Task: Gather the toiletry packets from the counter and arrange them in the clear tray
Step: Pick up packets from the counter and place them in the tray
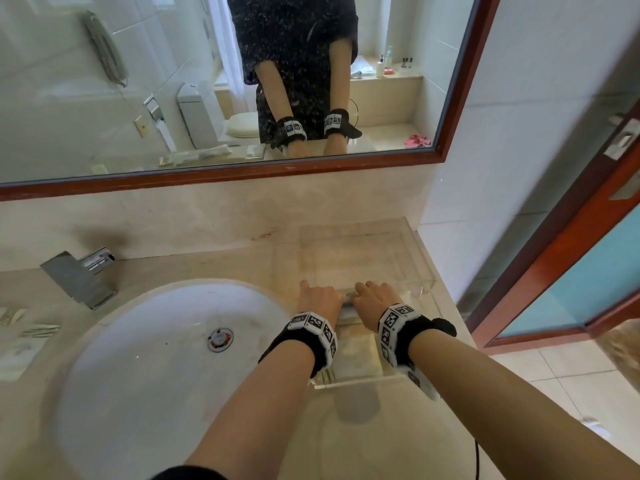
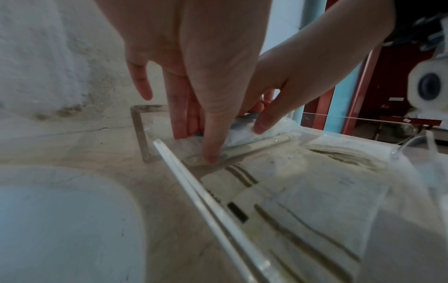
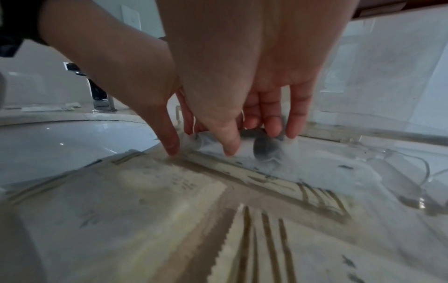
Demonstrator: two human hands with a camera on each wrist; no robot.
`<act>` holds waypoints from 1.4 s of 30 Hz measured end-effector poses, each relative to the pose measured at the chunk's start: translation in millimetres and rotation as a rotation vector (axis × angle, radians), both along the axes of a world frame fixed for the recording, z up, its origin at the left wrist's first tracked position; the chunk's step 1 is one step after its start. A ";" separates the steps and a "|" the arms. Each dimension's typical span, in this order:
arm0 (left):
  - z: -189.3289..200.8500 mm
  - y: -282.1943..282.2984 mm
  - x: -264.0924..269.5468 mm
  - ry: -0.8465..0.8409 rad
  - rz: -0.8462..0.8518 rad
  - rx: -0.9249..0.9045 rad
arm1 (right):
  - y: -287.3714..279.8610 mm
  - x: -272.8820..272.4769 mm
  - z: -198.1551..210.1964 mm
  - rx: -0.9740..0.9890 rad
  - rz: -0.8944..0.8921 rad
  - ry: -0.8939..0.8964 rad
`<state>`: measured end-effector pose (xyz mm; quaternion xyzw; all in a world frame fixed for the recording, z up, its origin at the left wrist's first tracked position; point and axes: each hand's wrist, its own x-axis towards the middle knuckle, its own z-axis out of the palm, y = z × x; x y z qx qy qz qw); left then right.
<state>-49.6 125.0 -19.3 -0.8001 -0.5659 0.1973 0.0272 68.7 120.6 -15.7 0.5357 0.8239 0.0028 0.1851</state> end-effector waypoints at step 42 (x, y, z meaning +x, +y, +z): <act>19.3 -257.8 -204.6 0.000 0.606 -0.109 | -155.1 -222.0 -3.8 -0.305 0.431 -0.062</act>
